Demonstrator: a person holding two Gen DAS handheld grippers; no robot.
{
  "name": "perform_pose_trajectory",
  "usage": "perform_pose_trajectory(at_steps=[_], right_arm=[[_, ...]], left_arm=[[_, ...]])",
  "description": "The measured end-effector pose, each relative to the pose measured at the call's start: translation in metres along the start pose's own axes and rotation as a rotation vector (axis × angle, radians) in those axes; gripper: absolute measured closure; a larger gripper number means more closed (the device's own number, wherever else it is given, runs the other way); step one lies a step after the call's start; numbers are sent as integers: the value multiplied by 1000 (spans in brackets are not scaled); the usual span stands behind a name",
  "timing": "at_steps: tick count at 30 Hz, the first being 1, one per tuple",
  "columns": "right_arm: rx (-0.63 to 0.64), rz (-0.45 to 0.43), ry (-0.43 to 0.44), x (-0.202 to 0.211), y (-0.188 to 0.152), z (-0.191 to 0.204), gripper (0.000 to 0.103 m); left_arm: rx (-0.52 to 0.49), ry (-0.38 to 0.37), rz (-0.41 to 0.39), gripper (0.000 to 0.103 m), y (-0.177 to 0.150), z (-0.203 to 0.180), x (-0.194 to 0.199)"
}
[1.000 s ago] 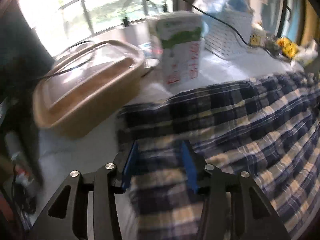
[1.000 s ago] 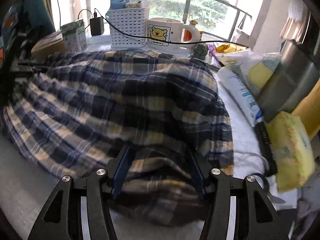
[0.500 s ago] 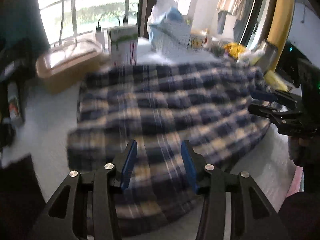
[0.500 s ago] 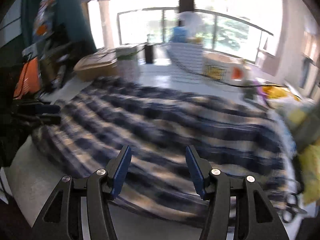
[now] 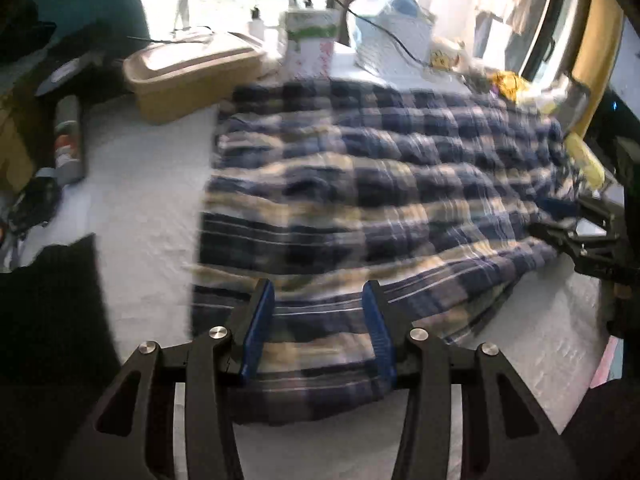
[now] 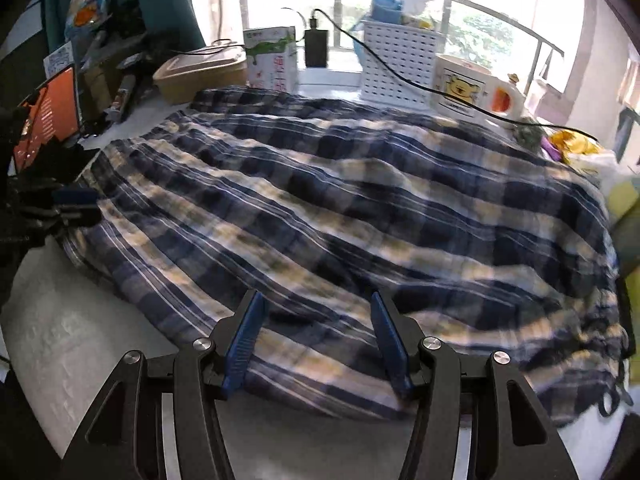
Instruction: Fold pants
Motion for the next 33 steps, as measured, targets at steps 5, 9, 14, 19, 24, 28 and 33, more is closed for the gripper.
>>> perform_pose_trajectory(at_steps=[5,9,14,19,24,28,33], right_arm=[[-64,-43,-7,15,4,-17,45],[-86,-95,-39,26,17,-28,45],[-108,-136,-93,31,30,-43,45],[-150,-134,-114,26,35,-62,45],[-168,-131,-142,27,32,-76,45],[-209,-124,-160,27,25,-90,45],[-225,-123,-165,27,19,-96,45]], left_arm=[[13,34,-77,57,31,28,7],[26,30,-79,57,63,47,-12],[-17,0,-56,57,90,48,-40],[-72,18,10,58,109,51,-78],[-73,18,10,95,113,58,-90],[-82,8,-8,101,113,58,-88],[-36,46,-63,101,117,65,-77]])
Point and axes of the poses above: each gripper's, at about its wrist camera, not at the fingertips, and x roughly against the way its jaws point, z to its left, y to its top, the point moved 1 cm from there along -x, roughly the way its jaws point, and after that the axes turned 1 degree about -z, right-handed, at the moved point
